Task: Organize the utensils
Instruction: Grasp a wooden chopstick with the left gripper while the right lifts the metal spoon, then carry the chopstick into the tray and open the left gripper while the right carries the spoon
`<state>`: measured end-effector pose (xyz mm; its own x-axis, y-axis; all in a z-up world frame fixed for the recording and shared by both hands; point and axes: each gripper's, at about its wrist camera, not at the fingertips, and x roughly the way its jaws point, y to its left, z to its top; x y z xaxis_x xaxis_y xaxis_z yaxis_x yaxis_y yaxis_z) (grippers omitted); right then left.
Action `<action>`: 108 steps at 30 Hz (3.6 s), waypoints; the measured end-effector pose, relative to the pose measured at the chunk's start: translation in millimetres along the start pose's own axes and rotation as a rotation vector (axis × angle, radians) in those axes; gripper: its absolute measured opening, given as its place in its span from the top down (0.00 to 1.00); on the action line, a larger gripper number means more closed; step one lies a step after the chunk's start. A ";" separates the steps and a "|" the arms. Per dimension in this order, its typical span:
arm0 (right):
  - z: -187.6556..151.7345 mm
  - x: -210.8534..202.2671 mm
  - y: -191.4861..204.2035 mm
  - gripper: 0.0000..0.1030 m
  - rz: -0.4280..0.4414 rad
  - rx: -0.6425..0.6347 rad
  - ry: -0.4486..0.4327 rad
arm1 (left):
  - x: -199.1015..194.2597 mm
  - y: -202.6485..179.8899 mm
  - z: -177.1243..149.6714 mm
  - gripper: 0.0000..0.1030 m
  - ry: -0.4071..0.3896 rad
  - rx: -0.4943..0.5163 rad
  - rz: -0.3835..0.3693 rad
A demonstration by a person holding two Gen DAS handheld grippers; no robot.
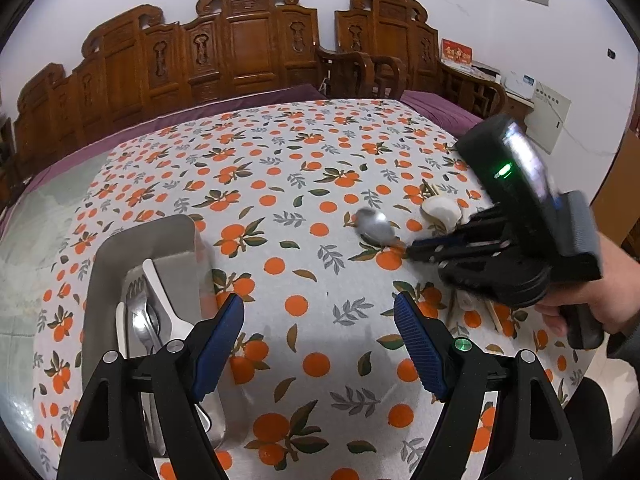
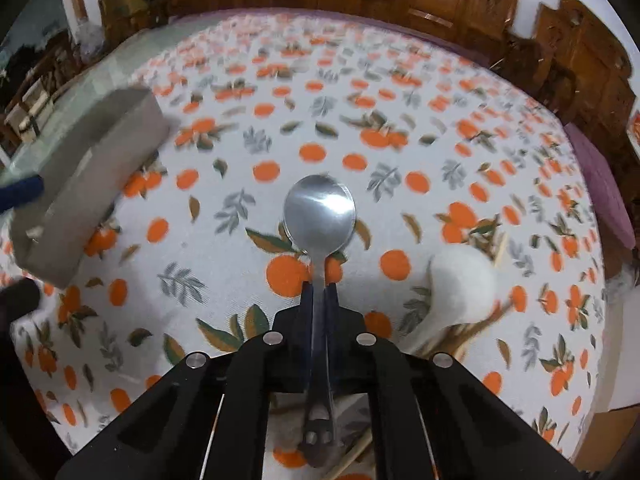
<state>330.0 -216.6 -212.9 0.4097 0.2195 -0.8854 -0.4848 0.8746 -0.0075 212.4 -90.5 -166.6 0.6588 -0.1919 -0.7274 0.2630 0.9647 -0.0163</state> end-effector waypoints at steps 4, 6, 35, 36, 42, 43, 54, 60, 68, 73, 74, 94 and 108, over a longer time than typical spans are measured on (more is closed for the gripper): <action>-9.3 -33.0 -7.5 0.93 0.008 0.023 -0.062 | -0.3 -7.0 -2.1 0.28 -0.008 0.018 -0.020; -18.1 -49.5 -14.9 0.93 -0.001 0.042 -0.086 | 1.0 -14.1 -3.0 0.28 -0.011 0.033 -0.038; -88.7 -71.5 -54.7 0.93 0.005 0.203 -0.120 | 85.1 -88.2 -16.8 0.82 0.110 0.208 -0.213; -88.4 -71.2 -53.2 0.93 0.008 0.201 -0.120 | 85.2 -87.5 -16.9 0.90 0.112 0.204 -0.219; -85.7 -73.2 -41.4 0.93 0.006 0.188 -0.121 | 73.8 -85.0 -18.1 0.96 0.109 0.188 -0.241; -84.9 -74.7 -40.3 0.93 0.006 0.189 -0.123 | 69.5 -83.4 -17.7 0.96 0.107 0.178 -0.243; -74.6 -97.8 -19.0 0.93 -0.004 0.171 -0.159 | 15.2 -62.5 -13.5 0.96 0.046 0.138 -0.217; -71.2 -108.3 -6.2 0.93 -0.011 0.157 -0.167 | -10.7 -50.8 -11.1 0.96 -0.005 0.136 -0.208; -64.4 -119.3 12.6 0.93 -0.008 0.128 -0.182 | -41.3 -25.3 -8.4 0.96 -0.042 0.097 -0.171; -57.9 -123.8 25.4 0.93 0.006 0.104 -0.197 | -62.6 -2.0 -9.8 0.96 -0.055 0.057 -0.132; -56.0 -124.0 28.4 0.93 0.010 0.100 -0.201 | -69.0 4.4 -10.2 0.96 -0.061 0.049 -0.122; -19.3 -114.6 92.1 0.93 0.084 0.029 -0.220 | -91.1 100.3 -33.7 0.96 -0.005 -0.014 0.057; 7.9 -86.0 121.9 0.93 0.127 -0.015 -0.184 | -46.8 134.1 -50.8 0.96 0.092 -0.043 0.097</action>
<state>241.8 -125.5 -134.0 0.4777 0.4039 -0.7802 -0.5528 0.8284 0.0904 181.0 57.0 -169.7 0.6120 -0.0815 -0.7867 0.1692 0.9851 0.0296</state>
